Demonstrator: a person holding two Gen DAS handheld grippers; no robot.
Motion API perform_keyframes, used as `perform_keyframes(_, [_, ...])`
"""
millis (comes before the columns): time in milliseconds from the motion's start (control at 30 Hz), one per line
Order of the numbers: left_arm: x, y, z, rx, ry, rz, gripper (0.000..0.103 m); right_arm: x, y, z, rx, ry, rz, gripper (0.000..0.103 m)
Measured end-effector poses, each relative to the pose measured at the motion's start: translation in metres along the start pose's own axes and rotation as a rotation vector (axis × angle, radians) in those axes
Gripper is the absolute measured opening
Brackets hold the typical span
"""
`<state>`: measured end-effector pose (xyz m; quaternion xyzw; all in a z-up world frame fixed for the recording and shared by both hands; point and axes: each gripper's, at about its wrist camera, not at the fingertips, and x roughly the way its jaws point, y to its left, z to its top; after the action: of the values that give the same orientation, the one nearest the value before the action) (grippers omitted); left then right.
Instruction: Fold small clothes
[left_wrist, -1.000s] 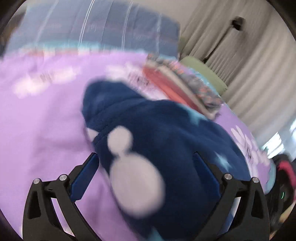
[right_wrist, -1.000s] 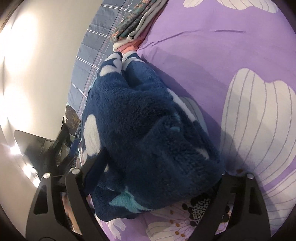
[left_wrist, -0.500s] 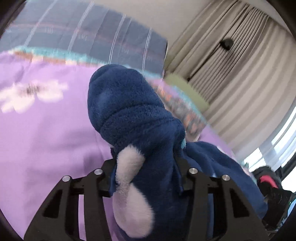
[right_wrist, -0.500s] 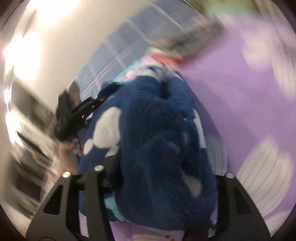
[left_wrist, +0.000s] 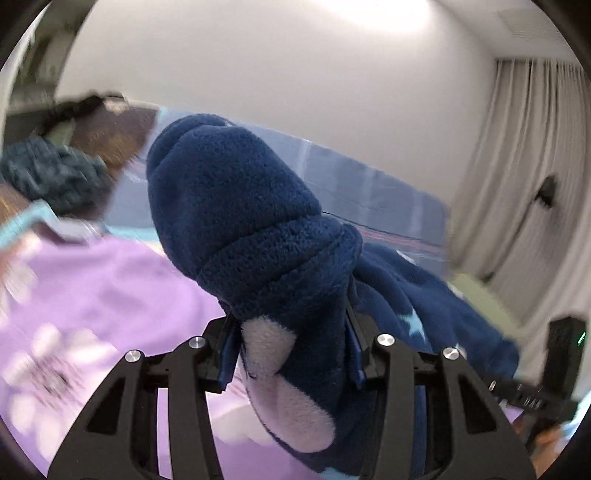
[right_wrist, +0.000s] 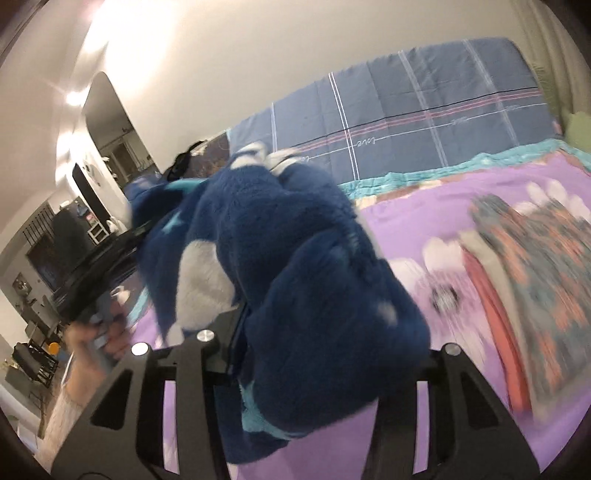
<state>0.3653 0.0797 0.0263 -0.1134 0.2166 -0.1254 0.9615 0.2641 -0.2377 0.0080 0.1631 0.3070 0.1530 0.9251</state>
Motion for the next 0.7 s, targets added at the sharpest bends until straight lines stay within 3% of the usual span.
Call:
perform_keyframes(67, [0.019, 0.000, -0.001, 0.070, -0.024, 0.068, 0.049, 0.047, 0.003, 0.027, -0.059, 0.012, -0.038, 0.044])
perform_keyframes(133, [0.042, 0.008, -0.004, 0.064, -0.016, 0.095, 0.050, 0.087, 0.008, 0.044, -0.115, 0.021, -0.071, 0.044])
perform_keyframes(233, [0.093, 0.034, -0.024, -0.016, 0.072, 0.113, 0.053, 0.144, 0.001, 0.063, -0.122, 0.032, -0.116, 0.044])
perform_keyframes(300, [0.120, 0.046, -0.049, -0.025, 0.125, 0.170, 0.057, 0.178, -0.015, 0.065, -0.093, 0.050, -0.164, 0.052])
perform_keyframes(333, [0.145, 0.044, -0.069, 0.001, 0.190, 0.220, 0.060, 0.193, -0.021, 0.059, -0.078, 0.064, -0.207, 0.058])
perform_keyframes(367, [0.165, 0.046, -0.096, 0.056, 0.296, 0.287, 0.062, 0.208, -0.030, 0.054, -0.058, 0.079, -0.267, 0.070])
perform_keyframes(400, [0.187, 0.046, -0.120, 0.109, 0.439, 0.329, 0.065, 0.226, -0.045, 0.043, -0.019, 0.106, -0.347, 0.076])
perform_keyframes(433, [0.205, 0.044, -0.140, 0.142, 0.612, 0.325, 0.062, 0.239, -0.059, 0.030, 0.022, 0.149, -0.389, 0.076])
perform_keyframes(467, [0.204, 0.039, -0.142, 0.172, 0.613, 0.335, 0.061, 0.253, -0.073, 0.014, 0.066, 0.217, -0.408, 0.076])
perform_keyframes(500, [0.193, 0.028, -0.135, 0.219, 0.540, 0.357, 0.065, 0.261, -0.091, -0.005, 0.151, 0.238, -0.378, 0.076])
perform_keyframes(533, [0.187, 0.020, -0.133, 0.253, 0.502, 0.358, 0.075, 0.258, -0.102, -0.015, 0.209, 0.208, -0.349, 0.076])
perform_keyframes(600, [0.179, -0.004, -0.142, 0.380, 0.477, 0.373, 0.080, 0.249, -0.098, -0.016, 0.196, 0.161, -0.312, 0.076])
perform_keyframes(700, [0.151, -0.031, -0.156, 0.489, 0.445, 0.332, 0.081, 0.235, -0.080, -0.017, 0.120, 0.145, -0.404, 0.076])
